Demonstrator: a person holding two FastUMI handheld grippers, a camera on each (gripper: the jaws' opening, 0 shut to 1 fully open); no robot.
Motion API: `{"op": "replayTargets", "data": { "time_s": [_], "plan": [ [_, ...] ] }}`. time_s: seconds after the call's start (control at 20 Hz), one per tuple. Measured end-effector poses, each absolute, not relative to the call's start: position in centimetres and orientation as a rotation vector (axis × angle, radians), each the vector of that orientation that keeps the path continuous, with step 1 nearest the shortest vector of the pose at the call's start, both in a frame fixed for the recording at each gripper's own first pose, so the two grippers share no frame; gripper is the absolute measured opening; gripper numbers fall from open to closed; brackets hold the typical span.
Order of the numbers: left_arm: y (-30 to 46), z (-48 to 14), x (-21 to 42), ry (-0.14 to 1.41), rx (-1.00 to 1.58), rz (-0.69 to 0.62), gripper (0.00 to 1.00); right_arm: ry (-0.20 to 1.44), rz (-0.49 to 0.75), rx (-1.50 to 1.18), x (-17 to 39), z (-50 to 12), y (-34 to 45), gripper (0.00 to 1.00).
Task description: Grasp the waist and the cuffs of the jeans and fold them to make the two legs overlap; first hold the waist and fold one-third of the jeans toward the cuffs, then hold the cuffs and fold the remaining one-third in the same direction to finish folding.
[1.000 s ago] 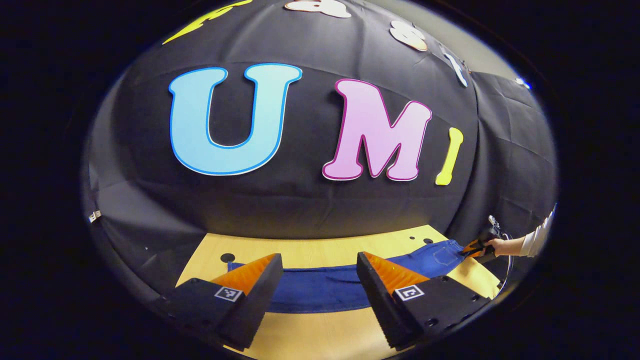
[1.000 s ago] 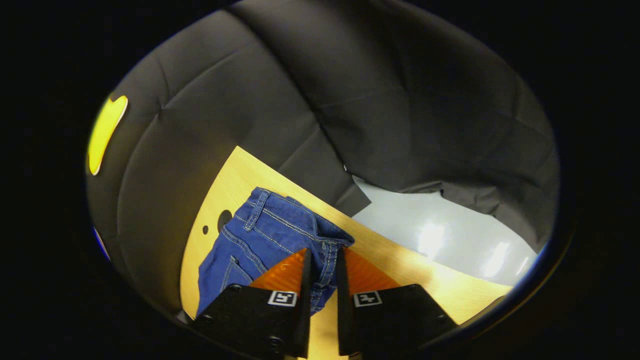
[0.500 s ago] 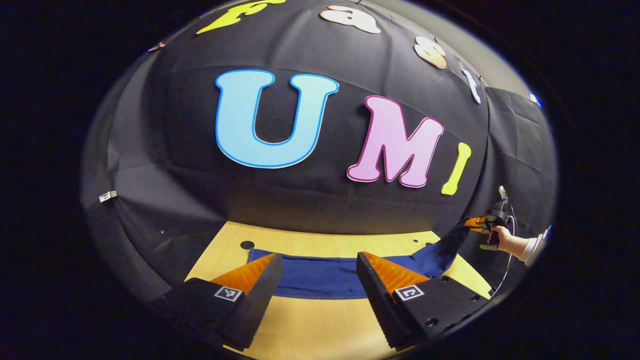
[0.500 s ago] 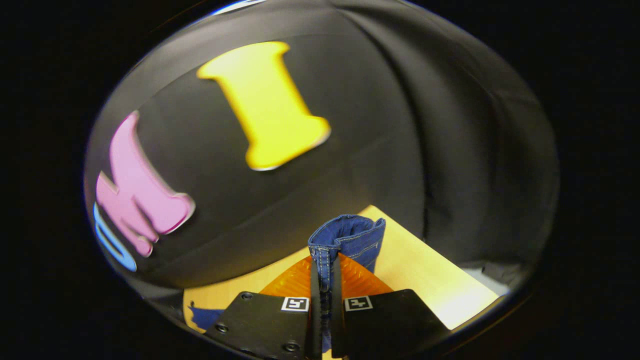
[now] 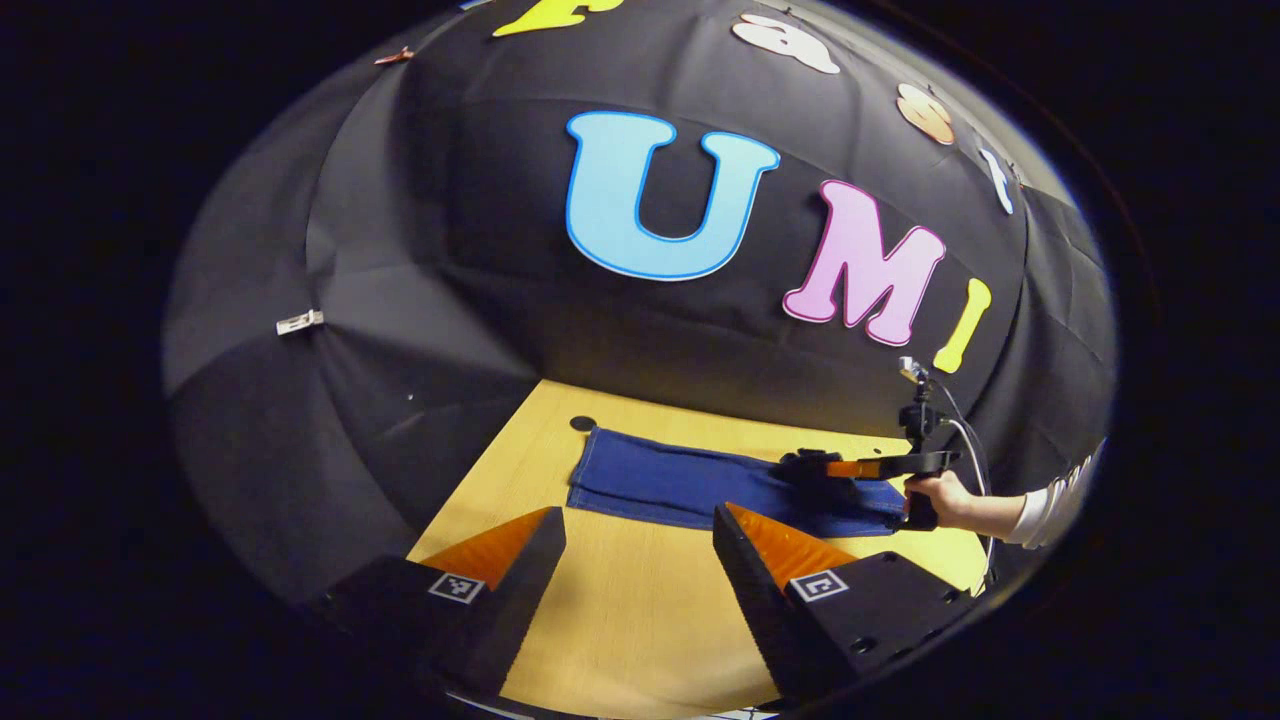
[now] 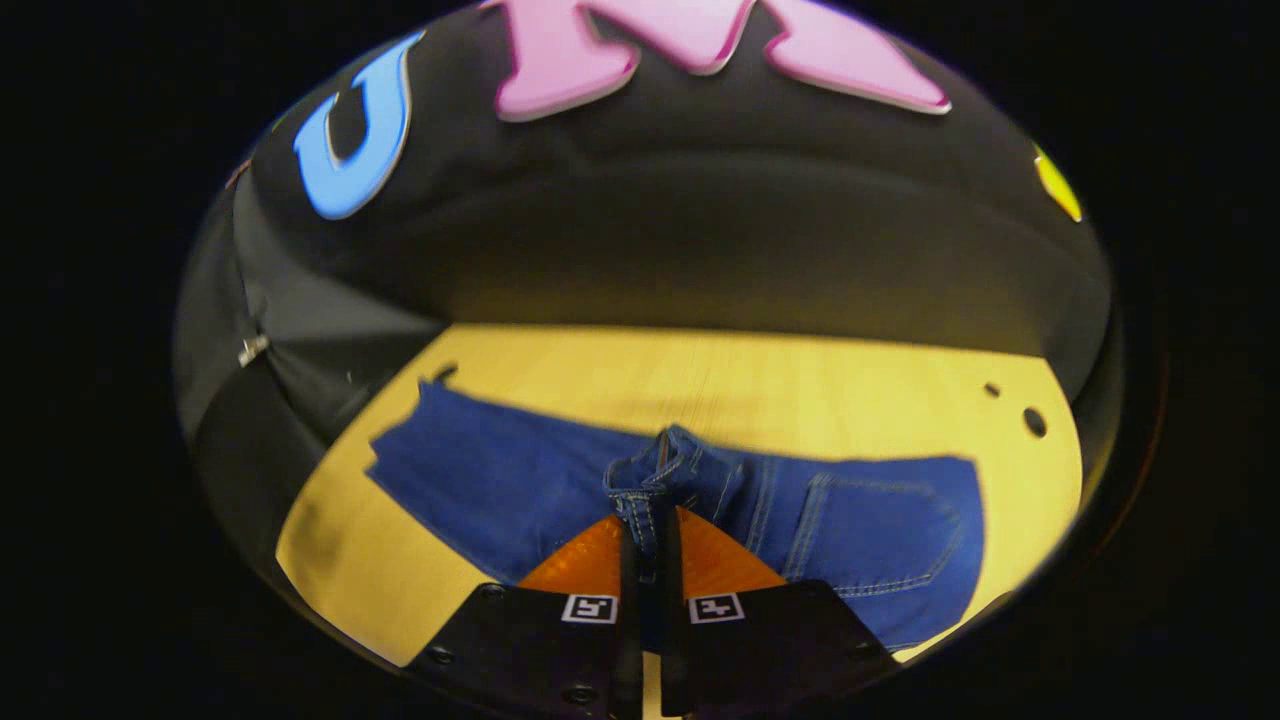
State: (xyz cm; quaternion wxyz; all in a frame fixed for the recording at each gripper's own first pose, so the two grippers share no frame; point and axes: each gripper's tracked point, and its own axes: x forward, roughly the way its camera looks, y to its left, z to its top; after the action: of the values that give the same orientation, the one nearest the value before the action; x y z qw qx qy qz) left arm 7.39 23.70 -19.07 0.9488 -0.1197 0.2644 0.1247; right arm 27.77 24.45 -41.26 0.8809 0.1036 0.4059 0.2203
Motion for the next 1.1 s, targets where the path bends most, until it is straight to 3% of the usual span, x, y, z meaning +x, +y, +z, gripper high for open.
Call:
{"op": "replayTargets", "data": {
  "time_s": [0.1, 0.15, 0.35, 0.45, 0.5, 0.8, 0.9, 0.95, 1.1],
  "plan": [
    [23.2, -21.1, 8.1, 0.587, -0.314, 0.247, 0.95, 0.902, 0.497, 0.216, 26.4, -42.2, 23.3, 0.11],
    [23.2, -22.4, 8.8, 0.621, -0.351, 0.244, 0.95, 0.895, 0.537, 0.242, 26.2, -44.2, 26.2, 0.25],
    [24.5, -28.0, 14.9, 0.770, -0.505, 0.257, 0.95, 0.850, 0.782, 0.362, 22.0, -35.1, 24.2, 0.97],
    [25.2, -30.4, 19.7, 0.832, -0.599, 0.260, 0.95, 0.789, 0.836, 0.394, 20.0, -31.6, 20.9, 0.84],
    [25.9, -31.9, 21.6, 0.883, -0.616, 0.278, 0.96, 0.769, 0.817, 0.388, 19.3, -30.9, 18.4, 0.93],
    [31.1, -40.6, 29.5, 1.212, -0.588, 0.404, 0.96, 0.834, 0.603, 0.492, 16.1, -33.3, 5.4, 0.92],
    [33.9, -42.7, 29.7, 1.286, -0.497, 0.490, 0.92, 0.852, 0.536, 0.516, 15.5, -34.0, 1.9, 0.92],
    [35.4, -43.6, 29.6, 1.307, -0.427, 0.522, 0.97, 0.857, 0.513, 0.527, 15.5, -34.3, 0.7, 0.92],
    [34.2, -45.7, 29.8, 1.374, -0.431, 0.499, 0.96, 0.893, 0.472, 0.510, 15.5, -36.0, -1.8, 0.92]
  ]
}}
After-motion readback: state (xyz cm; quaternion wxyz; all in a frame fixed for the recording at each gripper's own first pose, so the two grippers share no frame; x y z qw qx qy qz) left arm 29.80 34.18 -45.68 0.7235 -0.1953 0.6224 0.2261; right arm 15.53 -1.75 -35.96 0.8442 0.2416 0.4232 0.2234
